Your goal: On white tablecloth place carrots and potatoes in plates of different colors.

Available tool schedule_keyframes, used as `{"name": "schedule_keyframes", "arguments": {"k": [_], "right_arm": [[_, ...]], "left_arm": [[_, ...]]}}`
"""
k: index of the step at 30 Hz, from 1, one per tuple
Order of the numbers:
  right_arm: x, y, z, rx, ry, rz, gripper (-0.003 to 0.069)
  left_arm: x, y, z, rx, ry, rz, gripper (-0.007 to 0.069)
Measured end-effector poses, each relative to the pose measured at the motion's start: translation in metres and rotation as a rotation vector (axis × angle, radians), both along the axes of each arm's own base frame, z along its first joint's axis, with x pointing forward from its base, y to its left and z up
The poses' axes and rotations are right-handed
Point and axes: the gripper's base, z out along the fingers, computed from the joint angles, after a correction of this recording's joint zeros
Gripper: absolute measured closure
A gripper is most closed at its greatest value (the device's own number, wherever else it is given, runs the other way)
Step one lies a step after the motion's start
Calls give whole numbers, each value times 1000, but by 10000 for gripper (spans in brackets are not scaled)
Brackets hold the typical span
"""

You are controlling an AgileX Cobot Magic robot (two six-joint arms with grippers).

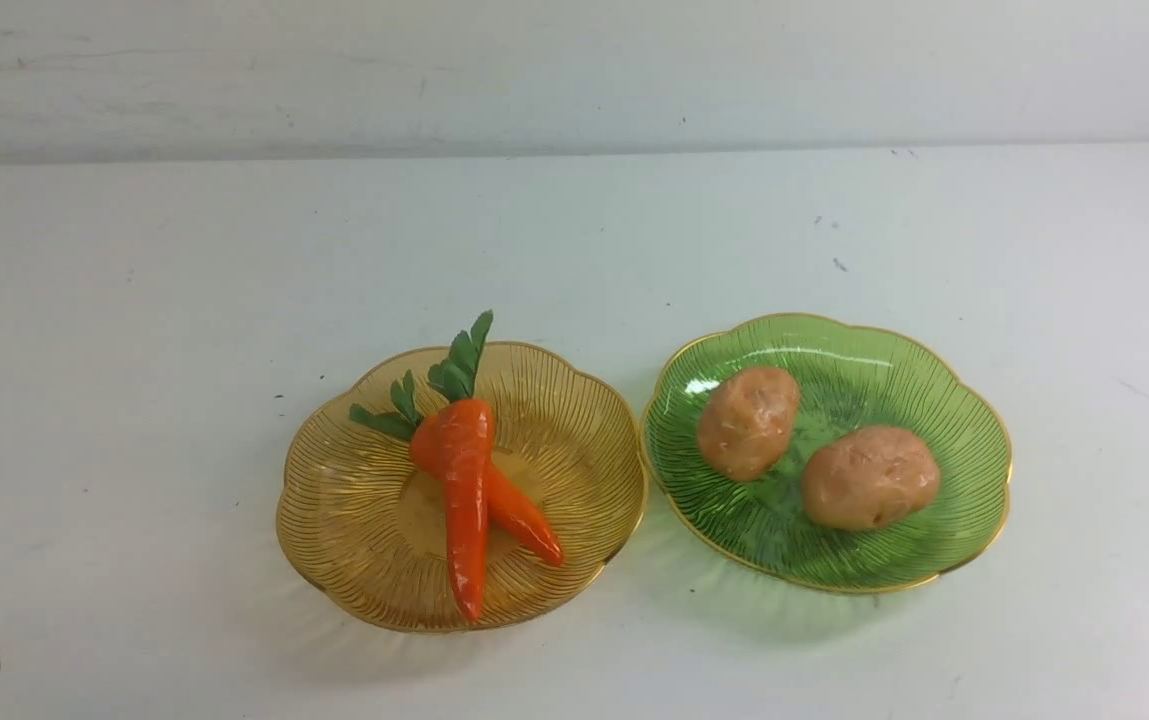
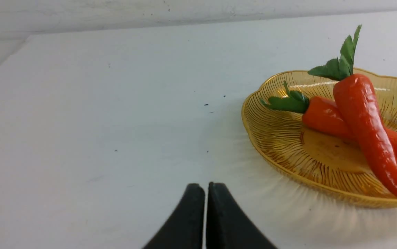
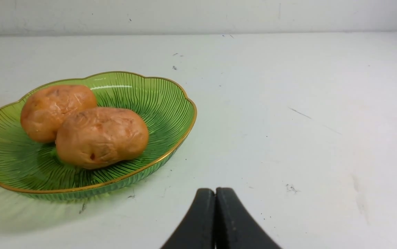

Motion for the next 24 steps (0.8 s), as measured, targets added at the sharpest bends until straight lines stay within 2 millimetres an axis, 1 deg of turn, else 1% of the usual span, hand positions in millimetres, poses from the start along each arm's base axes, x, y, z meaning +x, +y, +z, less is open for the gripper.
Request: {"name": "schedule_keyframes", "arguments": {"k": [7,24], "right_arm": [[0,0,0,0,0,0,674],[0,0,0,-1,0,0,674]], "left_arm": [[-2,0,-20,1,17,0,628],[-3,-1,-24,32,61,-23,628]]}}
